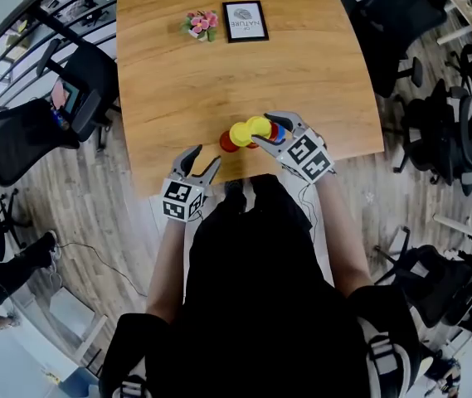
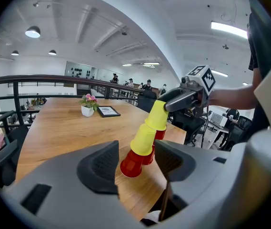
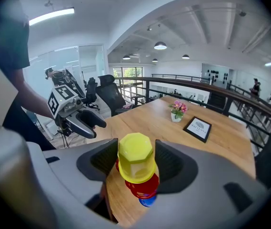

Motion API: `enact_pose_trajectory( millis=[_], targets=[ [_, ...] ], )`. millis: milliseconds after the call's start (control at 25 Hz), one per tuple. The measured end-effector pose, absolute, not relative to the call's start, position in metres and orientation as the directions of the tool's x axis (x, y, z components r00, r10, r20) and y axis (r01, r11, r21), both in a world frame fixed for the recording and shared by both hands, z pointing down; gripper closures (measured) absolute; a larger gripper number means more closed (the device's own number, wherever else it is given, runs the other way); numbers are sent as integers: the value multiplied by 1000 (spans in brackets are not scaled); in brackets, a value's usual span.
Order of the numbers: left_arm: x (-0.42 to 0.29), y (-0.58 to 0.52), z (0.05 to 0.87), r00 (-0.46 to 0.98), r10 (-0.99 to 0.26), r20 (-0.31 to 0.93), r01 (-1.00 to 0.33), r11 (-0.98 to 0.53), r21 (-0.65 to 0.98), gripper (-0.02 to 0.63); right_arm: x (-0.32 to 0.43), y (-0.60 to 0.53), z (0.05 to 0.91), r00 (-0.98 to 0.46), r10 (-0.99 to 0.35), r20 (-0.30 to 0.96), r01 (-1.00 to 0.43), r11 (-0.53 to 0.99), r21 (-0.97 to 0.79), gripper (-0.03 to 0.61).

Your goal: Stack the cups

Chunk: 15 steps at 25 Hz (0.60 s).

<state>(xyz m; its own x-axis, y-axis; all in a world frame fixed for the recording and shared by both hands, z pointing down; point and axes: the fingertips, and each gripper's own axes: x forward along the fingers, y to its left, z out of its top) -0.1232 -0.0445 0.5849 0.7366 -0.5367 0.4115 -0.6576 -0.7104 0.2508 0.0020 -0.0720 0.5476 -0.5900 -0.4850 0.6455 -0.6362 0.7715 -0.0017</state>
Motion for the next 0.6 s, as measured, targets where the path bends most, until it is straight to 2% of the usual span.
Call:
enact_pose_trajectory(
  millis=[280,440,520,600],
  targets=[
    [-122,-45,583,748,-525,406,-643,-725,247,357,7,-70,540,-593,-524,611,-655,756,12,287],
    [-118,-46,578,762,-514,393,-625,-742,242,357,20,-56,532,-585,-560,587,-683,730,15,288],
    [-117,-46,576,770,-507,388,-615,-751,241,375,30,-47,535,-579,-585,568,-713,701,-4,300],
    [-117,-46,572,776,-505,377,-609,-757,238,425,37,-37,539,-592,-608,530,-734,678,-43,335]
  ],
)
